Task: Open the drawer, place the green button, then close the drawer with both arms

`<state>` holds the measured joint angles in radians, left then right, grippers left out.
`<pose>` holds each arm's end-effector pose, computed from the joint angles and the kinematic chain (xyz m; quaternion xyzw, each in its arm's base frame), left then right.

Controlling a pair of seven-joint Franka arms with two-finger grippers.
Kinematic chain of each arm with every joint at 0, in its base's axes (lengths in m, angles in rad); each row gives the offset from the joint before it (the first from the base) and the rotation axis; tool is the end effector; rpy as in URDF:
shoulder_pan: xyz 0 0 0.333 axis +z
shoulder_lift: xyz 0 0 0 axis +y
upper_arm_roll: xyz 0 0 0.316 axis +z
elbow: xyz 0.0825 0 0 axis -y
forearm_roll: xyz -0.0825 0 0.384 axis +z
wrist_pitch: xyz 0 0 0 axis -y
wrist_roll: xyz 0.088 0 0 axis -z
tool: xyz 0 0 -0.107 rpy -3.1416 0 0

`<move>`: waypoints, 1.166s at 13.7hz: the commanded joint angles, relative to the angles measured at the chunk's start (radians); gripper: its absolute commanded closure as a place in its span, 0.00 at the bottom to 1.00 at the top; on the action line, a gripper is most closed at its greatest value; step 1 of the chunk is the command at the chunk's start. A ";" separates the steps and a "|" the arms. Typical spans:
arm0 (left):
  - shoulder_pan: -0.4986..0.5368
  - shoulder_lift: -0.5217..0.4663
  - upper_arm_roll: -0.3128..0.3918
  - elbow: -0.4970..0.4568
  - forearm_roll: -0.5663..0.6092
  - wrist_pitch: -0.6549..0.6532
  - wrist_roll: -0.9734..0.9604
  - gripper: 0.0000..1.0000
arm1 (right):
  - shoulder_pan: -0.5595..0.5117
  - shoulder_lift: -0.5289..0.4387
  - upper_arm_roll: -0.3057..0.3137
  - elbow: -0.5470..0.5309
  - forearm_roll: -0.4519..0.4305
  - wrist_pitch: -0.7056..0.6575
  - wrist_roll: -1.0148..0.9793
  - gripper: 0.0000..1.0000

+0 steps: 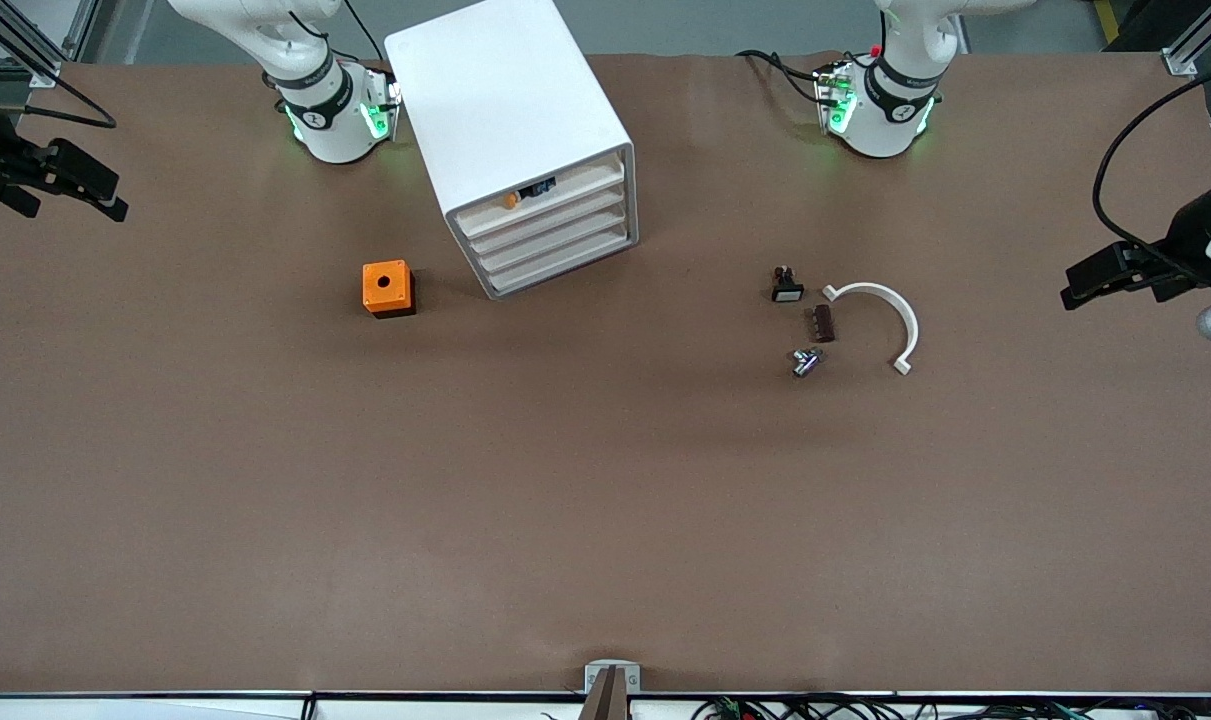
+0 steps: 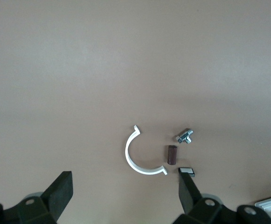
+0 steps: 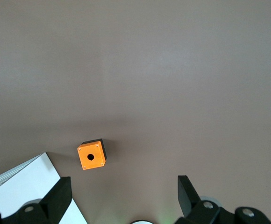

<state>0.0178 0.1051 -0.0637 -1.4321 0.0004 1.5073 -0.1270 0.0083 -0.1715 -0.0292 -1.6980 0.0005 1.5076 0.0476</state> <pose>0.5804 -0.0245 0.6245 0.9991 0.0407 -0.0151 0.0019 0.4932 -0.0116 0.6492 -0.9994 0.0340 0.0095 0.0026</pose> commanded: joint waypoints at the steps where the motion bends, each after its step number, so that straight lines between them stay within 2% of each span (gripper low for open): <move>1: 0.007 -0.109 -0.008 -0.151 0.012 0.060 0.012 0.00 | -0.008 0.009 0.009 0.021 -0.016 -0.004 -0.014 0.00; 9: 0.004 -0.223 -0.036 -0.257 0.019 0.074 0.009 0.00 | -0.008 0.015 0.009 0.024 -0.016 -0.003 -0.014 0.00; 16: 0.004 -0.242 -0.045 -0.245 0.024 0.050 -0.020 0.00 | -0.008 0.017 0.011 0.028 -0.016 -0.003 -0.014 0.00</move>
<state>0.0170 -0.1150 -0.1001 -1.6563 0.0005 1.5565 -0.1343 0.0083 -0.1689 -0.0284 -1.6959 0.0005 1.5096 0.0470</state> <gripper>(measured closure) 0.000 0.000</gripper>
